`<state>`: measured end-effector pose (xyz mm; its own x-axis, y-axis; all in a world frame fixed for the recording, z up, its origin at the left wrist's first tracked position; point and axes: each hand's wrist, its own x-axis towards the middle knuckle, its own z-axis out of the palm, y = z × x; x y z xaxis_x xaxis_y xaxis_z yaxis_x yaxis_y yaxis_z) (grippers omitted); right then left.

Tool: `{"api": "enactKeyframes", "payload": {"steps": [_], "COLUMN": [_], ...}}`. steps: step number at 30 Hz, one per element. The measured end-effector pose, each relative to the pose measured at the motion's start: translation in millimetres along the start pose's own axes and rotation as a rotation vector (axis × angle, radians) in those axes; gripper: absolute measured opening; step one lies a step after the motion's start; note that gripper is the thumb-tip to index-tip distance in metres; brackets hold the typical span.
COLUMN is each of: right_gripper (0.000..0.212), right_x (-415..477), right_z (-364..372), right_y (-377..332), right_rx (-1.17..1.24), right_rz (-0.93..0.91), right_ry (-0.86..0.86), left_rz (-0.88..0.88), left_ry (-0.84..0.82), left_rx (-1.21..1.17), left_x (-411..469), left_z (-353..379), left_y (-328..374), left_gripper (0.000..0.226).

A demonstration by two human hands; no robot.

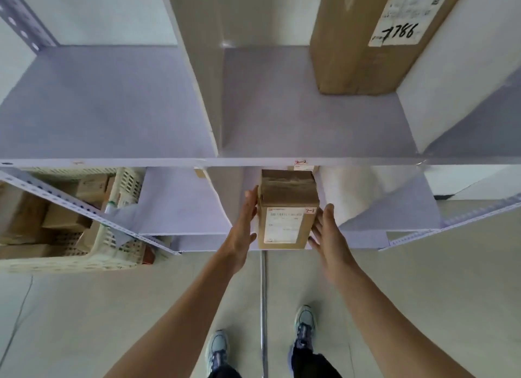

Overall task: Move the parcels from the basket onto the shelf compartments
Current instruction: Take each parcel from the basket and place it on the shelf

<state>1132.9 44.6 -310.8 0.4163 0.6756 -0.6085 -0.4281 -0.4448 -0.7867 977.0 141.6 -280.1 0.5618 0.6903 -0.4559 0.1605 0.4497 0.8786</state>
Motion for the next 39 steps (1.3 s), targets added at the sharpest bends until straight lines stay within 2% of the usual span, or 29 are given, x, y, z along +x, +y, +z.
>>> {"api": "enactKeyframes", "payload": {"steps": [4, 7, 12, 21, 23, 27, 31, 33, 36, 39], "right_gripper": [0.062, 0.057, 0.055, 0.069, 0.065, 0.051, 0.061, 0.070, 0.075, 0.075], "right_x": [44, 71, 105, 164, 176, 196, 218, 230, 251, 273], "right_z": [-20, -24, -14, 0, 2, 4, 2, 3, 6, 8], "right_y": [15, 27, 49, 108, 120, 136, 143, 142, 137, 132], "right_rx": [-0.037, -0.033, -0.042, -0.041, -0.048, -0.052, -0.021, -0.015, -0.003, -0.024], "right_rz": [0.020, 0.014, -0.039, -0.168, -0.188, -0.195, -0.220, -0.237, -0.258, -0.313], "right_ry": [-0.087, -0.117, -0.108, -0.122, -0.121, -0.110, -0.111, -0.126, -0.143, -0.163], "left_rz": [0.025, 0.041, 0.087, 0.155, 0.161, 0.179, 0.232, 0.268, 0.299, 0.335], "left_ry": [0.034, 0.083, 0.131, 0.162, 0.166, 0.198, 0.199, 0.226, 0.265, 0.274], "left_rx": [-0.040, -0.088, -0.101, -0.159, -0.155, -0.137, -0.118, -0.132, -0.158, -0.138], "left_x": [30, 49, 82, 142, 154, 171, 191, 204, 227, 251], "left_z": [4, 4, 1, -33, -38, -43, -43, -43, -48, -53], "left_y": [-38, -55, -76, -142, -156, -178, -188, -188, -192, -196], "left_gripper": [0.077, 0.075, 0.055, 0.071, 0.074, 0.067, 0.059, 0.067, 0.091, 0.084]}}
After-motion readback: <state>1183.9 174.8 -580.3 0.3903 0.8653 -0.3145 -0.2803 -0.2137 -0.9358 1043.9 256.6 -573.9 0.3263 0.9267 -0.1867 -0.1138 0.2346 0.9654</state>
